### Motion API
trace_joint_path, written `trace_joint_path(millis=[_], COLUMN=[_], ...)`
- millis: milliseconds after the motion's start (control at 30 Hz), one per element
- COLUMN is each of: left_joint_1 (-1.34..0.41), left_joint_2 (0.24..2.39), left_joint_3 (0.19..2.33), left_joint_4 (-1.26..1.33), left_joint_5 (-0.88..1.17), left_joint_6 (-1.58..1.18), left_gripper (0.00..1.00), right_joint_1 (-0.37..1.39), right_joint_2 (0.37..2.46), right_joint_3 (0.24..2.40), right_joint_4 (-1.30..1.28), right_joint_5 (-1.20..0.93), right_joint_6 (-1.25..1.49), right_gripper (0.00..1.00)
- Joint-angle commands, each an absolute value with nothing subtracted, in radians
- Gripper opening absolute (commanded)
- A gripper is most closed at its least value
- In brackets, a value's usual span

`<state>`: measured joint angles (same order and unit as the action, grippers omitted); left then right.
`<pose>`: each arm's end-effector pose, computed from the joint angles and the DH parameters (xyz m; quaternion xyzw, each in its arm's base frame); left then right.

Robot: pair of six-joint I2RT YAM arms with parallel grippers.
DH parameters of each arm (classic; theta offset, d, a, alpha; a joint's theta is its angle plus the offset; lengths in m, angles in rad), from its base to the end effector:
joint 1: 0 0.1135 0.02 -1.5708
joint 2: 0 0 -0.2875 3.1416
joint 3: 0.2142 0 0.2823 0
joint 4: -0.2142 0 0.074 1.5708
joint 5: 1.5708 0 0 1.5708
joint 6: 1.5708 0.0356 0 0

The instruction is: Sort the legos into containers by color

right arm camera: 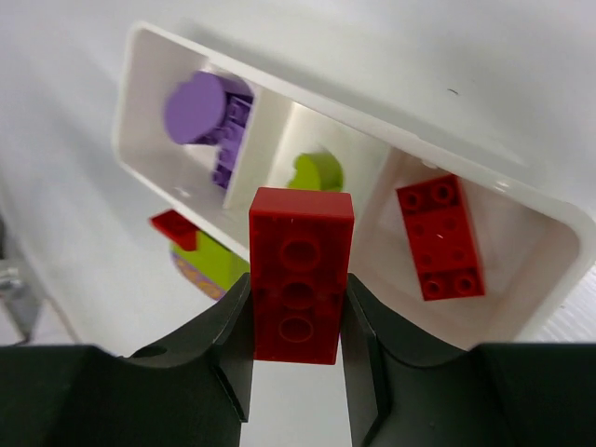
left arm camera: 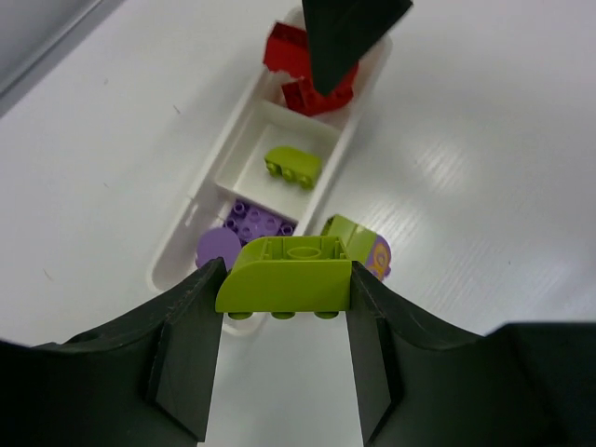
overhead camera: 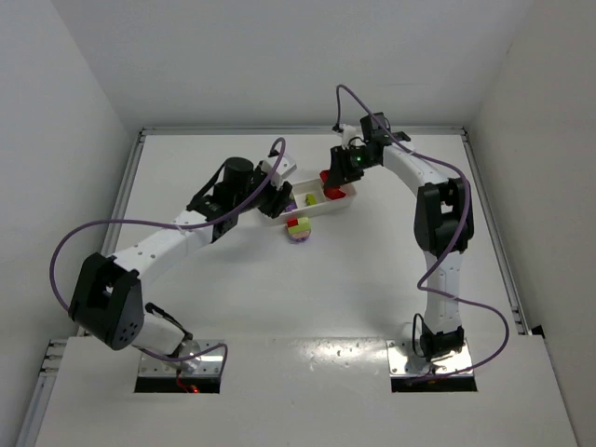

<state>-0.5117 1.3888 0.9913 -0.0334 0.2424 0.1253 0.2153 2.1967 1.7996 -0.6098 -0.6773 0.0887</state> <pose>0.2959 -0.1760 0.2995 0.3237 0.7733 -0.2027 0.5061 0.5036 0.1330 0.2092 -0.1495 0.8983 0.3551 0.2111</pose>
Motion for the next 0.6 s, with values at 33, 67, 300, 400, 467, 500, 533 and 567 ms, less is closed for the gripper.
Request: trace_joint_path(millis=[33,67,300,400,467,500,533,567], left_joint_1=[-0.502,-0.502,-0.482,-0.482,-0.482,-0.482,-0.482,-0.482], left_joint_2=[1.448,1.457,1.538,1.581,1.604,1.626,1.635,1.646], left_joint_3=[1.078,1.078,1.143,1.167,1.190,1.190,1.206,1.219], left_joint_4=[0.054,0.063,0.074,0.083,0.092,0.092,0.092,0.103], left_joint_5=[0.255,0.255,0.304,0.318,0.318,0.318,0.327,0.327], left_joint_6=[0.141,0.141,0.141,0.141,0.129,0.129,0.129,0.129], left_gripper=[0.24,0.24,0.24,0.24,0.24,0.24,0.24,0.24], right_joint_1=[0.224,0.233,0.233,0.233,0.233,0.233,0.233,0.233], right_joint_2=[2.160,2.169,2.178,2.178,2.187,2.187,2.197,2.197], right_joint_3=[1.807,1.784,1.775,1.775,1.775,1.775,1.784,1.795], right_joint_4=[-0.644,-0.644,-0.600,-0.589,-0.589,-0.589,-0.589,-0.589], right_joint_5=[-0.497,-0.470,-0.360,-0.324,-0.313,-0.313,-0.313,-0.304], right_joint_6=[-0.026,-0.026,-0.035,-0.035,-0.035,-0.035,-0.026,-0.026], right_gripper=[0.00,0.00,0.00,0.01,0.10,0.17,0.23,0.31])
